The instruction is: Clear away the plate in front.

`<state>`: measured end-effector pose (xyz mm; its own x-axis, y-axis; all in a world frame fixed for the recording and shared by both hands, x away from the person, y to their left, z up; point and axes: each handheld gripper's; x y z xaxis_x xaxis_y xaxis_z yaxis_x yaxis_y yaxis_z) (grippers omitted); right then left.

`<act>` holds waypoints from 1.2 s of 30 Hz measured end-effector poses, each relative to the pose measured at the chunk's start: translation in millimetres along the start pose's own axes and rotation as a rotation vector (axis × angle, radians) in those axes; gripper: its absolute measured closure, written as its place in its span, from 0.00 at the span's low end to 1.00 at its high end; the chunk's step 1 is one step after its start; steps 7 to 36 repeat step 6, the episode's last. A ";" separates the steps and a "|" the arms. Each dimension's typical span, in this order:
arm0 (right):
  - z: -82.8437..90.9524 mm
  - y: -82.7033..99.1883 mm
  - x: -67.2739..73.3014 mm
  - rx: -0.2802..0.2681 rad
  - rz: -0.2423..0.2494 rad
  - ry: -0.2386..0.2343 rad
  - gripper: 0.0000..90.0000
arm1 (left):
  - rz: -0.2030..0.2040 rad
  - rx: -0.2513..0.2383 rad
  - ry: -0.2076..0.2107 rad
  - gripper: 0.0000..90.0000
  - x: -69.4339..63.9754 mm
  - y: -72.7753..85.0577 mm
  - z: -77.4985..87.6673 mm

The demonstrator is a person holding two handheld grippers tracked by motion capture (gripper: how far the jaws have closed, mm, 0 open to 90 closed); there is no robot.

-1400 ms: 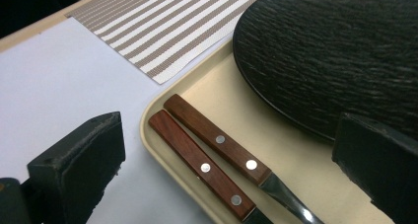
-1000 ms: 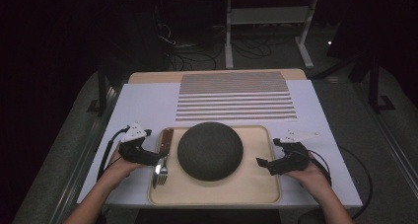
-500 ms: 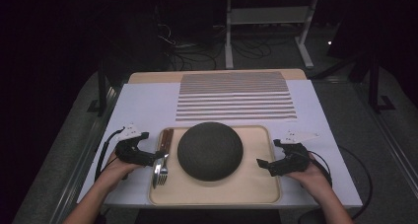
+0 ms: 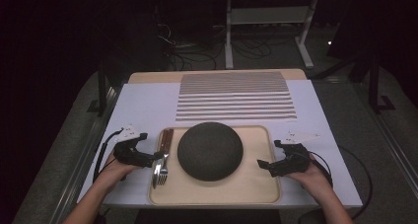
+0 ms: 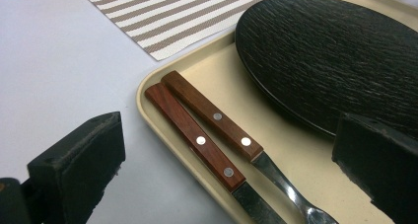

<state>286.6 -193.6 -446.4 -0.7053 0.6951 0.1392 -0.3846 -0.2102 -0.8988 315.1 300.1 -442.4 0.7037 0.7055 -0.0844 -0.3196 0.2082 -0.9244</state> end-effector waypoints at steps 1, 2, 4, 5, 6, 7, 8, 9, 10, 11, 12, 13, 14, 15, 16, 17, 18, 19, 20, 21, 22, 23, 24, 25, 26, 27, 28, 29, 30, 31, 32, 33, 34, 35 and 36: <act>0.0 0.1 0.0 0.002 0.001 0.000 0.01 | -0.001 0.000 0.000 0.00 -0.1 0.0 0.0; 0.0 0.1 -0.1 0.002 0.002 0.001 0.01 | -0.004 0.001 0.000 0.00 -0.1 0.0 0.0; 0.0 0.2 -0.2 0.003 0.001 0.001 0.01 | -0.009 0.003 0.000 0.00 -0.1 0.2 -0.3; 0.0 0.2 -0.3 0.003 0.001 0.001 0.01 | -0.009 0.003 0.001 0.00 -0.2 0.3 -0.4; 0.0 0.2 -0.4 0.003 0.002 0.001 0.01 | -0.013 0.004 -0.001 0.00 -0.1 0.5 -0.5; 0.0 0.2 -0.4 0.003 0.002 0.001 0.01 | -0.013 0.004 -0.001 0.00 -0.1 0.5 -0.5; 0.0 0.2 -0.4 0.003 0.002 0.001 0.01 | -0.013 0.004 -0.001 0.00 -0.1 0.5 -0.5; 0.0 0.2 -0.4 0.003 0.002 0.001 0.01 | -0.013 0.004 -0.001 0.00 -0.1 0.5 -0.5; 0.0 0.2 -0.4 0.003 0.002 0.001 0.01 | -0.013 0.004 -0.001 0.00 -0.1 0.5 -0.5; 0.0 0.2 -0.4 0.003 0.002 0.001 0.01 | -0.013 0.004 -0.001 0.00 -0.1 0.5 -0.5; 0.0 0.2 -0.4 0.003 0.002 0.001 0.01 | -0.013 0.004 -0.001 0.00 -0.1 0.5 -0.5; 0.0 0.2 -0.4 0.003 0.002 0.001 0.01 | -0.013 0.004 -0.001 0.00 -0.1 0.5 -0.5; 0.0 0.2 -0.4 0.003 0.002 0.001 0.01 | -0.013 0.004 -0.001 0.00 -0.1 0.5 -0.5; 0.0 0.2 -0.4 0.003 0.002 0.001 0.01 | -0.013 0.004 -0.001 0.00 -0.1 0.5 -0.5; 0.0 0.2 -0.4 0.003 0.002 0.001 0.01 | -0.013 0.004 -0.001 0.00 -0.1 0.5 -0.5; 0.0 0.2 -0.4 0.003 0.002 0.001 0.01 | -0.013 0.004 -0.001 0.00 -0.1 0.5 -0.5; 0.0 0.2 -0.4 0.003 0.002 0.001 0.01 | -0.013 0.004 -0.001 0.00 -0.1 0.5 -0.5; 0.0 0.2 -0.4 0.003 0.002 0.001 0.01 | -0.013 0.004 -0.001 0.00 -0.1 0.5 -0.5; 0.0 0.2 -0.4 0.003 0.002 0.001 0.01 | -0.013 0.004 -0.001 0.00 -0.1 0.5 -0.5; 0.0 0.2 -0.4 0.003 0.002 0.001 0.01 | -0.013 0.004 -0.001 0.00 -0.1 0.5 -0.5; 0.0 0.2 -0.4 0.003 0.002 0.001 0.01 | -0.013 0.004 -0.001 0.00 -0.1 0.5 -0.5; 0.0 0.2 -0.4 0.003 0.002 0.001 0.01 | -0.013 0.004 -0.001 0.00 -0.1 0.5 -0.5; 0.0 0.2 -0.4 0.003 0.002 0.001 0.01 | -0.013 0.004 -0.001 0.00 -0.1 0.5 -0.5; 0.0 0.2 -0.4 0.003 0.002 0.001 0.01 | -0.013 0.004 -0.001 0.00 -0.1 0.5 -0.5; 0.0 0.2 -0.4 0.003 0.002 0.001 0.01 | -0.013 0.004 -0.001 0.00 -0.1 0.5 -0.5; 0.0 0.2 -0.4 0.003 0.002 0.001 0.01 | -0.013 0.004 -0.001 0.00 -0.1 0.5 -0.5; 0.0 0.2 -0.4 0.003 0.002 0.001 0.01 | -0.013 0.004 -0.001 0.00 -0.1 0.5 -0.5; 0.0 0.2 -0.4 0.003 0.002 0.001 0.01 | -0.013 0.004 -0.001 0.00 -0.1 0.5 -0.5; 0.0 0.2 -0.4 0.003 0.002 0.001 0.01 | -0.013 0.004 -0.001 0.00 -0.1 0.5 -0.5; 0.0 0.2 -0.4 0.003 0.002 0.001 0.01 | -0.013 0.004 -0.001 0.00 -0.1 0.5 -0.5; 0.0 0.2 -0.4 0.003 0.002 0.001 0.01 | -0.013 0.004 -0.001 0.00 -0.1 0.5 -0.5; 0.0 0.2 -0.4 0.003 0.002 0.001 0.01 | -0.013 0.004 -0.001 0.00 -0.1 0.5 -0.5; 0.0 0.2 -0.4 0.003 0.002 0.001 0.01 | -0.013 0.004 -0.001 0.00 -0.1 0.5 -0.5; 0.0 0.2 -0.4 0.003 0.002 0.001 0.01 | -0.013 0.004 -0.001 0.00 -0.1 0.5 -0.5; 0.0 0.2 -0.4 0.003 0.002 0.001 0.01 | -0.013 0.004 -0.001 0.00 -0.1 0.5 -0.5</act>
Point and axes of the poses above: each handheld gripper's, and its own axes: z roughly backward along the jaws, y roughly out of its underside, x roughly to its left, and after that the axes turned 12 degrees about -x, right-handed
